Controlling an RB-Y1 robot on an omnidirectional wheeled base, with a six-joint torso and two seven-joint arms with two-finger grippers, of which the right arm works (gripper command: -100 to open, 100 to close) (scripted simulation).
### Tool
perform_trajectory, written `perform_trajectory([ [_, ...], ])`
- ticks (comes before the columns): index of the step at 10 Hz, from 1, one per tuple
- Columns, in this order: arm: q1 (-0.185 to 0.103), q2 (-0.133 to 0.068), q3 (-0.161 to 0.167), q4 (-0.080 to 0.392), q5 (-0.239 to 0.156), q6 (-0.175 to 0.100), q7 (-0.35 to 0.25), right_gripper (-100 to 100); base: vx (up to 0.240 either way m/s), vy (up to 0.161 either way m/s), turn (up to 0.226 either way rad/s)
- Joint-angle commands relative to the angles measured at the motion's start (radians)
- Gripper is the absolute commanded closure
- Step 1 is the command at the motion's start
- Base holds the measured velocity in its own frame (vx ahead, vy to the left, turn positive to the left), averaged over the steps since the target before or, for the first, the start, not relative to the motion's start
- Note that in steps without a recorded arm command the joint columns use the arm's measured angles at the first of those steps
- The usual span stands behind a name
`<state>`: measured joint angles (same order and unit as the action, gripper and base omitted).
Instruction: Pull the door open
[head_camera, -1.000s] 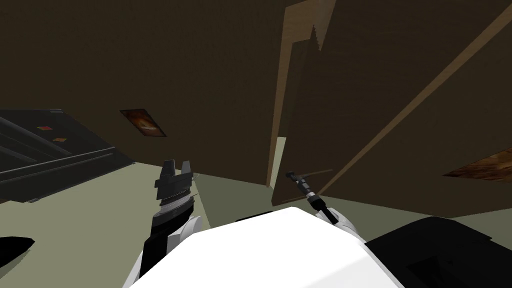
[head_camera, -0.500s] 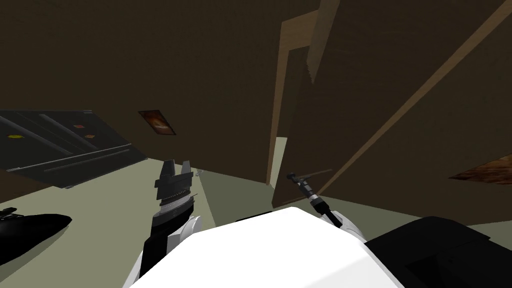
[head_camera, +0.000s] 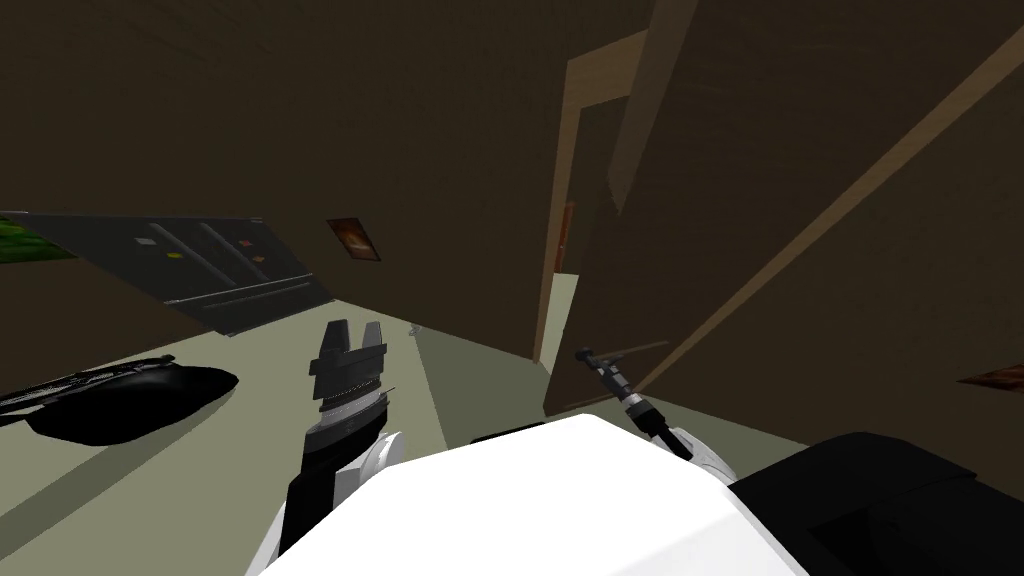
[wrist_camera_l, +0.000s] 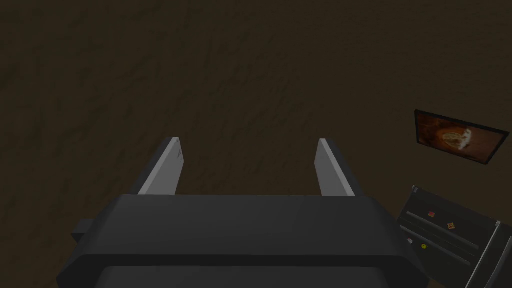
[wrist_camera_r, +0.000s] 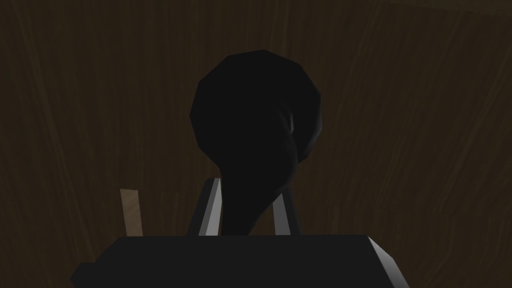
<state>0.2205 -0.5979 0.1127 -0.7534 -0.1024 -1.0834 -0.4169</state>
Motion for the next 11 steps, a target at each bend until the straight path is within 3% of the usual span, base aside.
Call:
perform_trajectory([
  [1,0.022,-0.017,0.002,0.005,-0.003,-0.030,-0.009,100,-0.274,-0.067,0.210],
  [3,0.030,-0.026,0.008,0.015,-0.003,-0.055,-0.016,100,-0.223,-0.062,0.134],
  [4,0.034,-0.021,0.007,-0.002,-0.002,-0.036,-0.012,100,-0.094,-0.029,0.017],
  [11,0.041,-0.036,0.021,0.042,-0.005,-0.100,-0.023,100,-0.202,-0.088,0.176],
])
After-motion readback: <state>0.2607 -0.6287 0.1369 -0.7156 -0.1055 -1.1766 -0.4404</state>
